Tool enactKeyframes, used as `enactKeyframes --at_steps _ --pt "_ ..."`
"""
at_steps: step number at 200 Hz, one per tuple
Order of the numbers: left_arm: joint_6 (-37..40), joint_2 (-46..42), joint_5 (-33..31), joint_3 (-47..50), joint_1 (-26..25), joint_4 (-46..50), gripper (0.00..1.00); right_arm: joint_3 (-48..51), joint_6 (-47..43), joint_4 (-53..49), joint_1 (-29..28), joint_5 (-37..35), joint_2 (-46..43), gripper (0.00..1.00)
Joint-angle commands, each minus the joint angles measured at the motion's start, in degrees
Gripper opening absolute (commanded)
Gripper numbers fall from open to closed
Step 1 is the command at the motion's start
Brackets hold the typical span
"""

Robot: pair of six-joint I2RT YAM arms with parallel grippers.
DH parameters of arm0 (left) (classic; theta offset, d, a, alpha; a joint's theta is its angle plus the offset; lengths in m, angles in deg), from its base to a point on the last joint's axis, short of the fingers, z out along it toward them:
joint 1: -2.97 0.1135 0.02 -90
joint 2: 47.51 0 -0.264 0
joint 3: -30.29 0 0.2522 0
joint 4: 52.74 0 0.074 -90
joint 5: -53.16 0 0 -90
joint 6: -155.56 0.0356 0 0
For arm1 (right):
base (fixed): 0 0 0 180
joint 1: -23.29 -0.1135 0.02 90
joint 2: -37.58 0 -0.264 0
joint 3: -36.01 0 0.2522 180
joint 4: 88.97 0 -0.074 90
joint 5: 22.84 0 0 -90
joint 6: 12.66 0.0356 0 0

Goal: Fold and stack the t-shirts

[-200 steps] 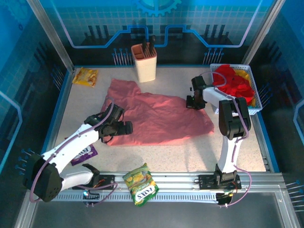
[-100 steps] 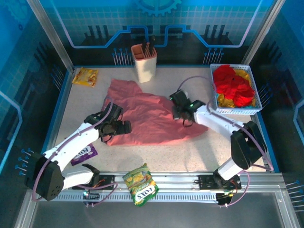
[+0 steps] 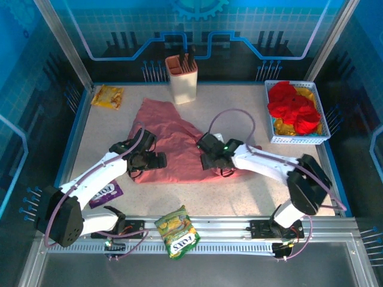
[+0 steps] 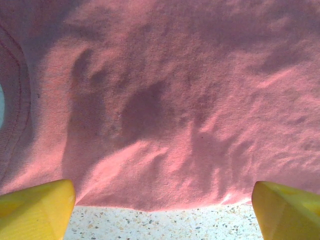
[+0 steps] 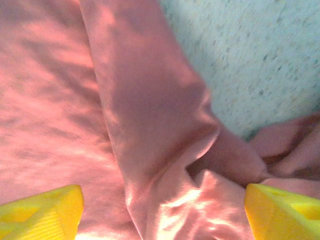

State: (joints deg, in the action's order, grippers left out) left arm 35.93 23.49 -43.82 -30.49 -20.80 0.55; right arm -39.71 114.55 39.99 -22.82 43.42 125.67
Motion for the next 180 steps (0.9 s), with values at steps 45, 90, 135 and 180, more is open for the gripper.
enactKeyframes --at_steps 45,90,135,180 --pt "1.1 0.5 1.4 0.3 0.4 -1.2 0.92 4.6 -9.0 6.2 19.4 21.3 -6.6 0.76" --pt "1.0 0.4 2.0 0.2 0.4 -1.0 0.92 5.3 -10.1 6.5 22.3 29.0 -0.2 0.63" --pt "1.0 0.0 1.9 0.3 0.4 -0.9 0.92 8.5 -6.8 4.6 22.2 30.2 1.0 0.64" --pt "1.2 1.1 2.4 -0.2 0.3 -1.1 0.91 11.2 -4.0 5.3 22.0 29.8 -0.7 0.47"
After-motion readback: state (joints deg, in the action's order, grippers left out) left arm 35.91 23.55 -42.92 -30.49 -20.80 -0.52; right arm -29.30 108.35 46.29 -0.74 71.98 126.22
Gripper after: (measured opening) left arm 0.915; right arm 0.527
